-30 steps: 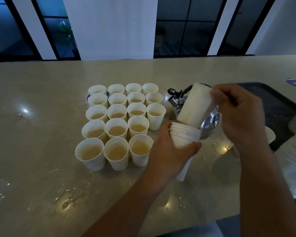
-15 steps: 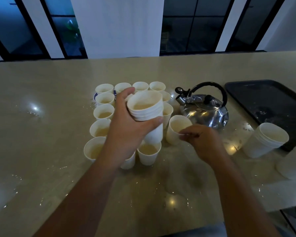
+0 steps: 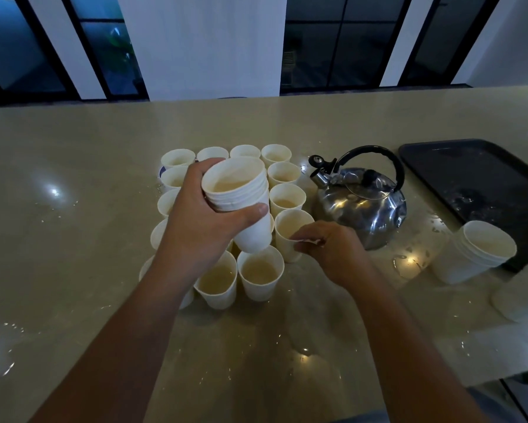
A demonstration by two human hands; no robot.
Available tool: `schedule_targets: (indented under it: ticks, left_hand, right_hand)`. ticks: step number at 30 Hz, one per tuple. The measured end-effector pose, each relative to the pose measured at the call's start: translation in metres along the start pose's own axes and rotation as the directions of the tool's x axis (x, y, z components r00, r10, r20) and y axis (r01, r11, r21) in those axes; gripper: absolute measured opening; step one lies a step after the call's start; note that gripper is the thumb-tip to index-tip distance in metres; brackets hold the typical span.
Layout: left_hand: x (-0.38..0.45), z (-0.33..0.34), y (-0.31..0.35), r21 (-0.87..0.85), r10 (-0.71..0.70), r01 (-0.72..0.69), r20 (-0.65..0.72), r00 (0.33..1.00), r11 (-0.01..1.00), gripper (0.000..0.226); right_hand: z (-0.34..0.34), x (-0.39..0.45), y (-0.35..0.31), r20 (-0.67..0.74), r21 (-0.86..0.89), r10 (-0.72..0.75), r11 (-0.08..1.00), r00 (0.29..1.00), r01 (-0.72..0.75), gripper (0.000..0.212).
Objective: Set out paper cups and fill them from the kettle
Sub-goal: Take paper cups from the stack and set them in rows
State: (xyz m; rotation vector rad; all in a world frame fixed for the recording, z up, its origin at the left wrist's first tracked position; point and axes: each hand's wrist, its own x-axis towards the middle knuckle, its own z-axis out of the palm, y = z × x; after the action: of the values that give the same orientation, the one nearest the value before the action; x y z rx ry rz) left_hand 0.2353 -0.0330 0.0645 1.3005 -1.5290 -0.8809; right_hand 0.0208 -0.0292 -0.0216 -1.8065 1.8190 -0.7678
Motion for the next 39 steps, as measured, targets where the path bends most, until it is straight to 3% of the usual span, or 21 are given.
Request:
schedule_targets:
  ticks: [5, 9, 12, 15, 25, 30, 34, 37, 39]
  left_hand:
    - [-0.008, 0.010, 0.003, -0.080, 0.011, -0.006, 0.061, 0.998, 0.997, 0.076]
    - [-0.013, 0.022, 0.006, -0.060, 0.008, 0.001, 0.148, 0.989, 0.998, 0.066]
    - [-0.016, 0.031, 0.007, -0.035, -0.003, 0.010, 0.197, 0.980, 0.999, 0.057]
    - [-0.018, 0.037, 0.010, -0.014, -0.021, 0.025, 0.227, 0.974, 1.000, 0.049]
    - [-0.017, 0.036, 0.018, 0.040, -0.032, 0.022, 0.276, 0.961, 0.999, 0.042]
    - [-0.021, 0.033, 0.013, 0.089, -0.066, 0.038, 0.343, 0.937, 0.995, 0.050]
    - [-0.018, 0.023, 0.009, 0.007, -0.055, 0.056, 0.275, 0.960, 0.998, 0.055]
    - [-0.012, 0.012, 0.008, -0.085, -0.030, 0.047, 0.183, 0.983, 0.995, 0.058]
    - [-0.009, 0.008, 0.006, -0.122, -0.019, 0.034, 0.117, 0.993, 0.992, 0.064]
  right_hand:
    - [-0.029, -0.007, -0.011, -0.022, 0.013, -0.015, 1.000, 1.000, 0.015, 0.060]
    - [-0.063, -0.021, -0.048, -0.226, 0.277, -0.138, 0.940, 0.964, 0.200, 0.038]
    - [-0.081, -0.035, -0.064, -0.177, 0.317, -0.297, 0.886, 0.938, 0.340, 0.028]
    - [-0.082, -0.036, -0.061, -0.068, 0.338, -0.300, 0.890, 0.952, 0.304, 0.022]
    - [-0.077, -0.041, -0.071, -0.216, 0.281, -0.292, 0.895, 0.932, 0.346, 0.023]
    - [-0.092, -0.037, -0.067, -0.414, 0.282, -0.201, 0.899, 0.888, 0.336, 0.027]
    - [-0.113, -0.041, -0.060, -0.540, 0.170, -0.224, 0.915, 0.811, 0.365, 0.018]
    - [-0.113, -0.046, -0.044, -0.486, 0.191, -0.169, 0.937, 0.857, 0.293, 0.013]
    - [-0.105, -0.048, -0.028, -0.342, 0.156, -0.127, 0.969, 0.931, 0.190, 0.013]
